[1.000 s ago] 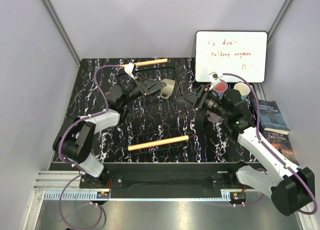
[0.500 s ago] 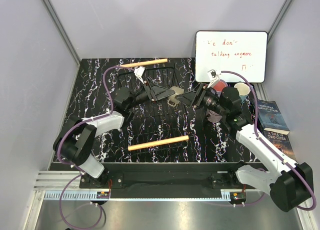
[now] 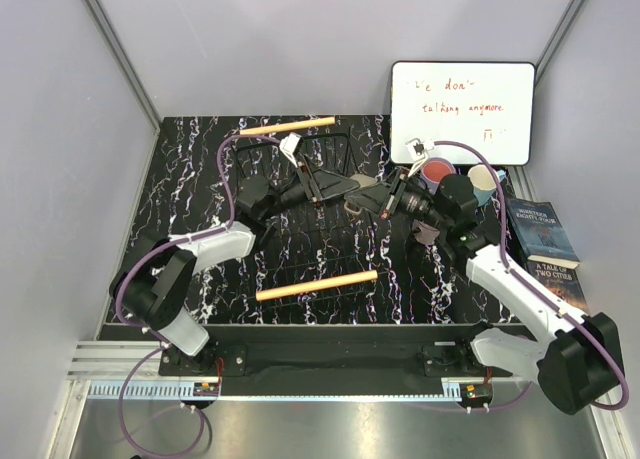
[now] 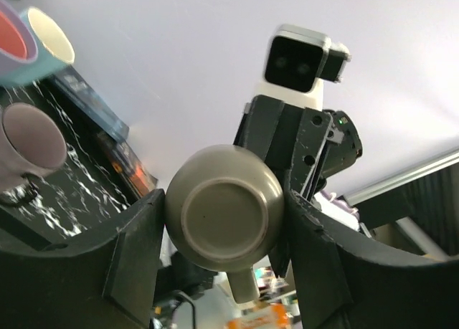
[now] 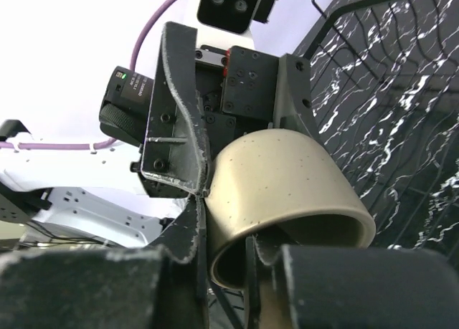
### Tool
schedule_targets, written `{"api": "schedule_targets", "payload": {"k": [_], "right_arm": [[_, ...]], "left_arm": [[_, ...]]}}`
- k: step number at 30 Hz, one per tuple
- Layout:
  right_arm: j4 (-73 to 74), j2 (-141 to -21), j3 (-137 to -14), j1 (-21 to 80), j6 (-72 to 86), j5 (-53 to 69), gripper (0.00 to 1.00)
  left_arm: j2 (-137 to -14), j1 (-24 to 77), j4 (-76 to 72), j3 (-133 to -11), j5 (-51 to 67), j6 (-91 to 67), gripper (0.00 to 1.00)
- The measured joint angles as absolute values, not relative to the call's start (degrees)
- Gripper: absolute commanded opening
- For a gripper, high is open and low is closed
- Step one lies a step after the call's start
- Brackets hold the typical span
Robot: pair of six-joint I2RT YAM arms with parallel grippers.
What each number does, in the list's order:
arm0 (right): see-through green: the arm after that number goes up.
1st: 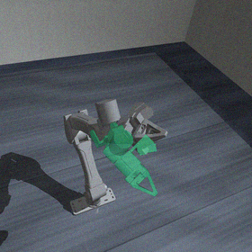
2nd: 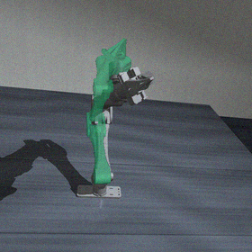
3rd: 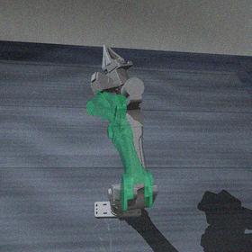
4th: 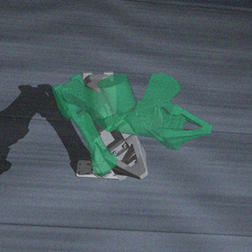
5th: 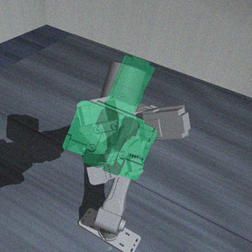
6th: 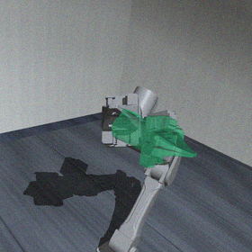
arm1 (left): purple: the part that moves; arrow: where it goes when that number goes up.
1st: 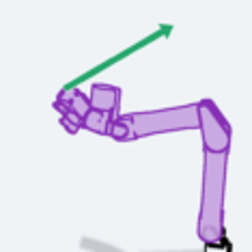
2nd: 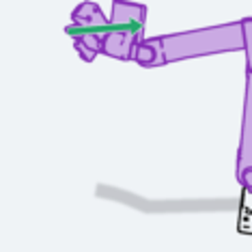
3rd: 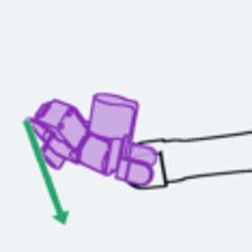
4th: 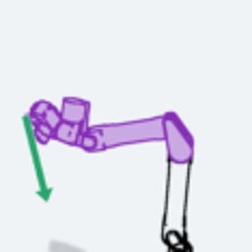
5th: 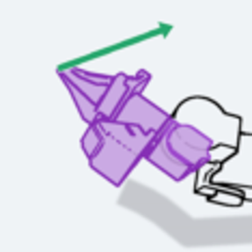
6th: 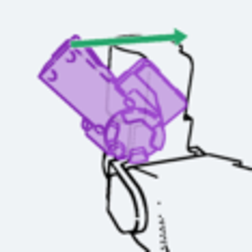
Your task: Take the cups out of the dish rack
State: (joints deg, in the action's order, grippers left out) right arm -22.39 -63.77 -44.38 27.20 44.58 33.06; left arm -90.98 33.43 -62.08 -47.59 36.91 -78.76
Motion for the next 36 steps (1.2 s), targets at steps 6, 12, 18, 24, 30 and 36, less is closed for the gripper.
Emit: {"api": "schedule_targets", "payload": {"k": [6,12,18,24,30,36], "right_arm": [[-20.1,-60.8,-43.8,27.4,42.8,31.7,0.00],[-6.4,-52.1,-44.4,28.6,39.8,23.2,0.00],[13.4,-48.1,-51.0,28.4,36.7,5.4,0.00],[32.8,-55.3,-58.7,28.3,38.5,-19.1,0.00],[42.5,-61.1,-54.2,27.1,45.2,-26.5,0.00],[47.2,-57.7,-51.8,19.7,49.9,-29.1,0.00]], "left_arm": [[-91.0,34.3,-61.3,-48.0,37.2,-79.8,0.45],[-90.8,32.9,-59.3,-49.2,39.7,-76.0,0.99],[-88.7,24.5,-43.1,-51.2,35.6,-66.8,0.99],[-80.8,25.7,-16.8,-57.4,22.9,-53.1,0.99],[-73.4,29.1,-1.0,-59.0,11.7,-46.7,0.99],[-69.3,29.1,8.5,-55.6,3.9,-45.2,0.99]]}}
